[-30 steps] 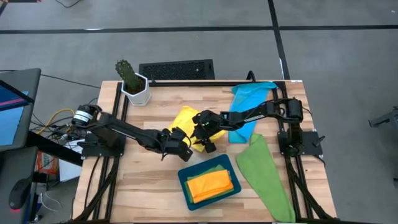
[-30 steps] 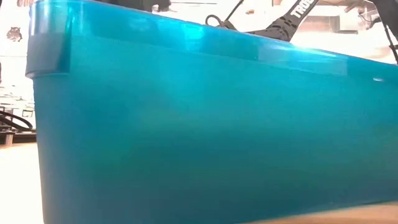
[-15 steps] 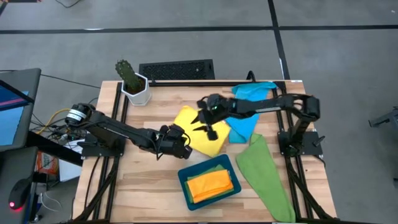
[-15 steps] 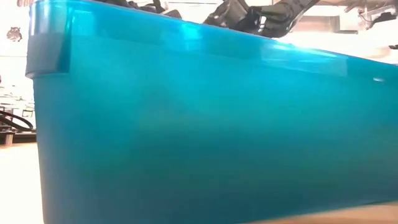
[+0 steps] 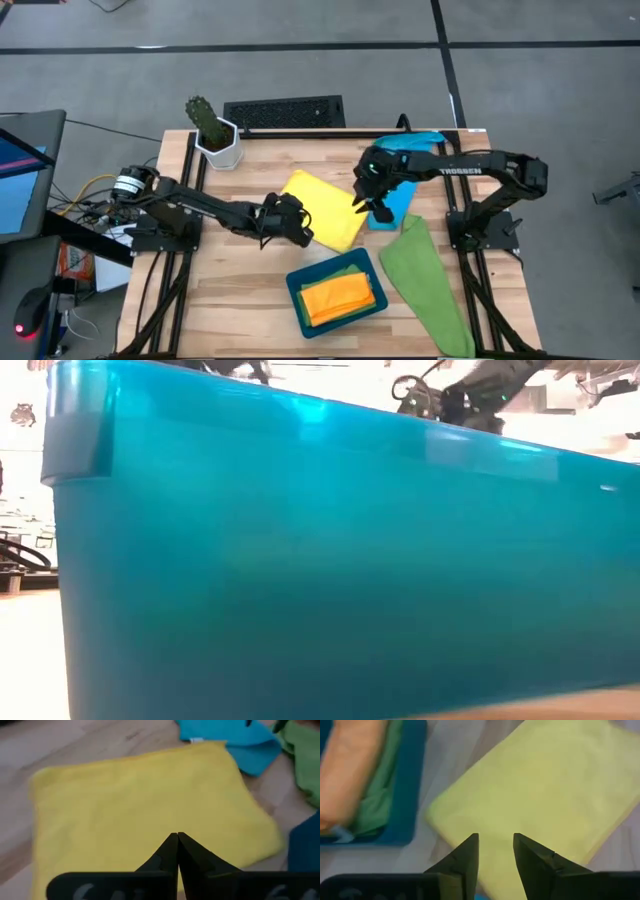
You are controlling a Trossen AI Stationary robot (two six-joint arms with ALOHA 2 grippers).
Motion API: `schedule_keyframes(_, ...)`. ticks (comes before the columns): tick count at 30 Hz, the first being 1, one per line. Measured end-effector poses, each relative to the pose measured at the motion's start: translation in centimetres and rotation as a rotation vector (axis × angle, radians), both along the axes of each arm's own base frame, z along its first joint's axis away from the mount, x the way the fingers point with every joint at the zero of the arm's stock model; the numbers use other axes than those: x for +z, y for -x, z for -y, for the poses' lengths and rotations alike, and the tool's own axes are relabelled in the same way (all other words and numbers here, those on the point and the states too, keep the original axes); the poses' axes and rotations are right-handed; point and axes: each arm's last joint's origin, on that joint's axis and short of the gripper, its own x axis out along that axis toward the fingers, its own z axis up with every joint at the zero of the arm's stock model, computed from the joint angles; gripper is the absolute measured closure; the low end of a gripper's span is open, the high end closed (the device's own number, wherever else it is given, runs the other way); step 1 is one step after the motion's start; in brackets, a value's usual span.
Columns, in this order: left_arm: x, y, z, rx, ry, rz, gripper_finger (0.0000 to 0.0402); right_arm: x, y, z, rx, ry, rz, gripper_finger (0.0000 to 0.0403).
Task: Fold microfiber towels
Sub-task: Fold the yellow microfiber towel
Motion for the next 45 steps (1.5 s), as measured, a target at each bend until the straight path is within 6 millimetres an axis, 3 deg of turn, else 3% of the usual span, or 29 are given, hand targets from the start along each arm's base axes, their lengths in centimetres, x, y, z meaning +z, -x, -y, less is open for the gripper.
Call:
schedule_keyframes(5, -3.1, 0.6, -3.4, 0.021, 0.04, -0.084, 0.0401, -3.3, -0.2, -0.2, -0.05, 0.043, 0.0, 0.0266)
schedule_keyframes(11, -6.0, 3.0, -7.3, 0.169, 0.224, -0.138, 0.0401, -4.1, -0.3, -0.1, -0.091, 0.002, -0.057, 0.0271)
schedule_keyframes(15, -6.4, 3.5, -8.9, 0.157, 0.319, -0.138, 0.0401, -3.7, -0.5, -0.1, -0.094, 0.007, -0.029, 0.0271)
schedule_keyframes(21, -6.4, 3.9, -11.8, 0.159, 0.287, -0.124, 0.0402, -3.7, -0.4, 0.2, -0.113, 0.022, -0.025, 0.0271)
schedule_keyframes(27, -7.1, 2.5, -16.0, 0.145, 0.287, -0.008, 0.0402, -3.4, -0.8, 0.8, -0.143, 0.077, 0.027, 0.0271)
schedule_keyframes(30, -5.7, 1.0, -17.3, 0.111, 0.259, 0.031, 0.0401, -3.0, -1.2, 1.3, -0.164, 0.128, 0.088, 0.0271)
schedule_keyframes(33, -2.7, -0.4, -17.8, 0.065, 0.209, 0.059, 0.0401, -3.1, -2.1, 1.9, -0.196, 0.189, 0.163, 0.0271)
schedule_keyframes(37, 3.9, -1.5, -18.0, -0.012, 0.109, 0.059, 0.0401, -3.4, -3.0, 2.2, -0.205, 0.198, 0.229, 0.0271)
schedule_keyframes(39, 6.5, -1.3, -17.0, -0.041, 0.098, 0.021, 0.0401, -3.8, -3.1, 2.1, -0.201, 0.195, 0.218, 0.0271)
schedule_keyframes(42, 7.0, -0.8, -13.7, -0.07, 0.12, -0.067, 0.0401, -3.7, -3.1, 2.0, -0.199, 0.195, 0.221, 0.0271)
schedule_keyframes(45, 5.4, -0.2, -10.5, -0.04, 0.15, -0.134, 0.0401, -3.7, -3.1, 2.0, -0.199, 0.193, 0.22, 0.0271)
